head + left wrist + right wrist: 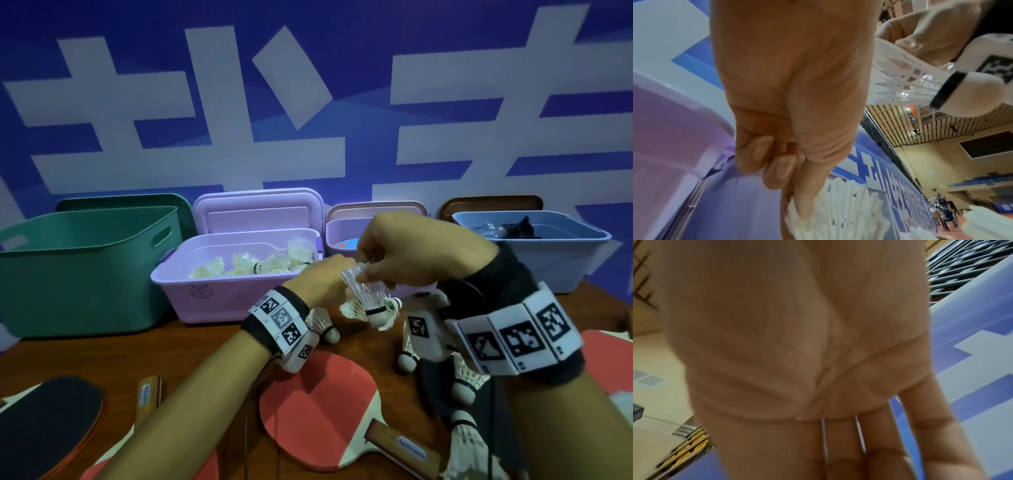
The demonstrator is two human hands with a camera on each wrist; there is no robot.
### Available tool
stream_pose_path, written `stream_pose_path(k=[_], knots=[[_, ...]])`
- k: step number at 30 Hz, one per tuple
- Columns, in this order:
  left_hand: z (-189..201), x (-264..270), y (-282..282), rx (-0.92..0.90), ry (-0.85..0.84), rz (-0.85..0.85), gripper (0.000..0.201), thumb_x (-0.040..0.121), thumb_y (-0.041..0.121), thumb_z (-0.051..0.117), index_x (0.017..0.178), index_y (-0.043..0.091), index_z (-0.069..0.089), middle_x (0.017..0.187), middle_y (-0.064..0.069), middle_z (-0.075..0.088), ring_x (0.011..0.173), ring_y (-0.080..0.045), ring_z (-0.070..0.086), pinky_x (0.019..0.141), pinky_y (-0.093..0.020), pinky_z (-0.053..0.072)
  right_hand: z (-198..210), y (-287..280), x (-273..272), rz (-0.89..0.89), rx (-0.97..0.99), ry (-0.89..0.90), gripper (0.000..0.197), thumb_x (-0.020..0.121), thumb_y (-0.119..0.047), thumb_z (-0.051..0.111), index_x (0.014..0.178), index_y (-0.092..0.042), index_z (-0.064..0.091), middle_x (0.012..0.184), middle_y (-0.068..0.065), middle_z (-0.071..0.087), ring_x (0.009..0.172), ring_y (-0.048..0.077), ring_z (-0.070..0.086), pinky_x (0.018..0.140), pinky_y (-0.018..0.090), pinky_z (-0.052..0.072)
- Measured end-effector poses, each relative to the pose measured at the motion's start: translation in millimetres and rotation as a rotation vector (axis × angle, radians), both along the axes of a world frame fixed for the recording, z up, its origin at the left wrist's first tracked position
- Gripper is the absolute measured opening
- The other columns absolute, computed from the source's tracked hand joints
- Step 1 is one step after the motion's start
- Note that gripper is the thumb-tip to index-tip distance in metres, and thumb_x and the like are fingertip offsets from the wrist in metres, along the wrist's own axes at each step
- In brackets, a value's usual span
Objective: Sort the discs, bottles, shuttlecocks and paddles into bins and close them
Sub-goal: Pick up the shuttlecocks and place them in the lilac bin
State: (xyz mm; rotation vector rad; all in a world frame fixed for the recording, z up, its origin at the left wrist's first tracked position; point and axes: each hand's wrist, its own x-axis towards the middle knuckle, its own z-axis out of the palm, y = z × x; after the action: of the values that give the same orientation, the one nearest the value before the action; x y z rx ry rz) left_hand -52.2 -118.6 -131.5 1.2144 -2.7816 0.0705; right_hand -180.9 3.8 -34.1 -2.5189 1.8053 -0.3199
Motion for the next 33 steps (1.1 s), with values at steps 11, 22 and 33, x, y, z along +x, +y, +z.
stream_pose_path(k=[11,22,33], knots=[[70.3,72.1,-17.9,-0.060,0.424,0.164,0.014,0.089,0.023,0.062,0.078,0.017,0.067,0.062,0.002,0.068,0.061,-0.015,0.063,0.060,-0.028,0.044,13.8,6.3,-3.3,-0.040,-0.334,-0.244,0.036,0.097,-0.026,0.057,0.066,-0.014,0.068,0.059,-0.004,0.070,0.056,0.007,0.064,0.065,0.035,0.057],[91.9,150.4,-27.9,-0.125,0.611,0.527,0.017,0.087,0.013,0.059,0.075,0.014,0.071,0.056,0.005,0.071,0.049,-0.013,0.068,0.065,-0.027,0.055,-29.7,-51.7,86.1,-0.045,-0.398,-0.444,0.019,0.080,-0.012,0.052,0.064,-0.005,0.060,0.067,0.013,0.067,0.066,0.029,0.066,0.061,0.038,0.056],[82.8,218.1,-41.9,-0.129,0.681,0.774,0.030,0.077,0.001,0.049,0.057,0.004,0.071,0.052,-0.001,0.070,0.051,-0.014,0.071,0.082,-0.038,0.061,-79.6,-151.2,138.2,-0.062,-0.206,-0.727,0.036,0.091,-0.022,0.045,0.073,0.006,0.058,0.076,0.024,0.067,0.078,0.041,0.067,0.065,0.048,0.055]])
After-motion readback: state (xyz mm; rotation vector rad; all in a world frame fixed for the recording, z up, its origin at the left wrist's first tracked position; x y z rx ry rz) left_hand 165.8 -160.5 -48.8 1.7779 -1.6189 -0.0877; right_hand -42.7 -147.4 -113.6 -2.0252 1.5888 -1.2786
